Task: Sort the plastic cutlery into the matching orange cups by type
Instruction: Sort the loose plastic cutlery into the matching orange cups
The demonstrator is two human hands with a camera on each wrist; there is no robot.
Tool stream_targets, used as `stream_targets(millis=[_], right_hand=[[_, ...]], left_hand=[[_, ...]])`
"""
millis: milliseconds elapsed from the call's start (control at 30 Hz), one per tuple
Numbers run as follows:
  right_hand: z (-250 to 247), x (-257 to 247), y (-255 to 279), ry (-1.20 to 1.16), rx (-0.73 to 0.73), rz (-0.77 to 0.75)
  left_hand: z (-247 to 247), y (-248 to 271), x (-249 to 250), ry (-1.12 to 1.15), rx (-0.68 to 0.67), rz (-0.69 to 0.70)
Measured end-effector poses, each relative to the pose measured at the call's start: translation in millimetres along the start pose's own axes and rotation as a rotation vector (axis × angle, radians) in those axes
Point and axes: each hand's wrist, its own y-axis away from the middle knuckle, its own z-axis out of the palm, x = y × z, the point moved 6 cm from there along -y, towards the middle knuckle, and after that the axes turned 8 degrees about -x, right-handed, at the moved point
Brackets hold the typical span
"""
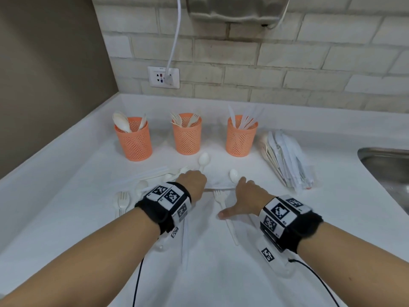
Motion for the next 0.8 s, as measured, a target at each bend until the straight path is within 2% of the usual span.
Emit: stream_targets(millis=[67,167,267,333,400,467,567,667,800], right_hand=[[3,-3,-8,0.001,0.011,-0.003],[0,-9,-15,-0.029,0.003,-0.012],[-3,-11,-20,-0.035,0.055,-0.003],[-1,-14,-21,0.027,0.071,-0.008],[-1,-17,-22,0.09,0.024,-0.011],[-7,-13,-25,0.049,-0.045,-0.016],[-24,-4,-31,-0.354,-0.063,-0.113],[-43,-12,-24,-0.839,0.005,-0.307],[-52,-42,-15,-1.139,-0.047,-0.552]], left_hand=[[-8,-1,-11,0.044,0.033,-0.036],[-23,7,-26,0.107,0.167,-0.09],[-35,18,-35,0.136,0.325,-0.067],[-36,24,-39,0.139,0.362,-0.031],[-32,28,-42,0.14,0.374,0.003],[-29,33,-47,0.151,0.407,0.01],[-24,39,-62,0.263,0.444,-0.018],[-25,41,-78,0.573,0.47,-0.02],[-28,43,-84,1.045,0.456,0.015]])
